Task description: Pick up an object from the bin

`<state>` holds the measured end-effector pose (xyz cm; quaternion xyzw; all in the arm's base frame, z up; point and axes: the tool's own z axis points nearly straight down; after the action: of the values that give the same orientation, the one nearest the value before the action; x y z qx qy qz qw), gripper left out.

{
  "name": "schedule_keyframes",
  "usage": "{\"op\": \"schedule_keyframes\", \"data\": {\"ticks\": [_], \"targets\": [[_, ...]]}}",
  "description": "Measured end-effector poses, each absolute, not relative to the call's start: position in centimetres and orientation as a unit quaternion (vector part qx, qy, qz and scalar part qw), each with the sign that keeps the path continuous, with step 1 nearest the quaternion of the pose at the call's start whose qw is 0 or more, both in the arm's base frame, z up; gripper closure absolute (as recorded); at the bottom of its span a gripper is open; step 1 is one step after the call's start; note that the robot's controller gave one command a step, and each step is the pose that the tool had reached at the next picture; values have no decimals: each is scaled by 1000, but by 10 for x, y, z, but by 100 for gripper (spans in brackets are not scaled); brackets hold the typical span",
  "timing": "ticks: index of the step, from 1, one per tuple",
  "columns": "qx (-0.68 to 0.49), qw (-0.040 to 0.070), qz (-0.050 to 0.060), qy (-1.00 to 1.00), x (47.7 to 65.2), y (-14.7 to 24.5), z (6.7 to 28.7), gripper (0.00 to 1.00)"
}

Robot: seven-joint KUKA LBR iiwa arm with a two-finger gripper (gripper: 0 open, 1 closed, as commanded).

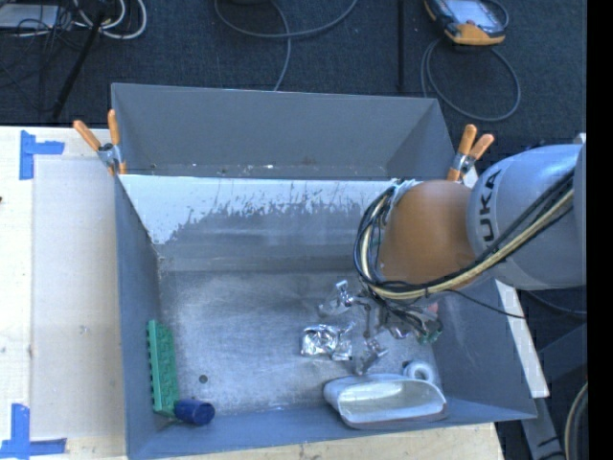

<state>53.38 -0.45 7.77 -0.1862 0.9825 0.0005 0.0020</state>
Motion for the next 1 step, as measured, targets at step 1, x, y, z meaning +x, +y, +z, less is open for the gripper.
{"op": "schedule_keyframes", "data": {"ticks": [1], "targets": [[-187,3,0,982,534,-6,79,100]]}}
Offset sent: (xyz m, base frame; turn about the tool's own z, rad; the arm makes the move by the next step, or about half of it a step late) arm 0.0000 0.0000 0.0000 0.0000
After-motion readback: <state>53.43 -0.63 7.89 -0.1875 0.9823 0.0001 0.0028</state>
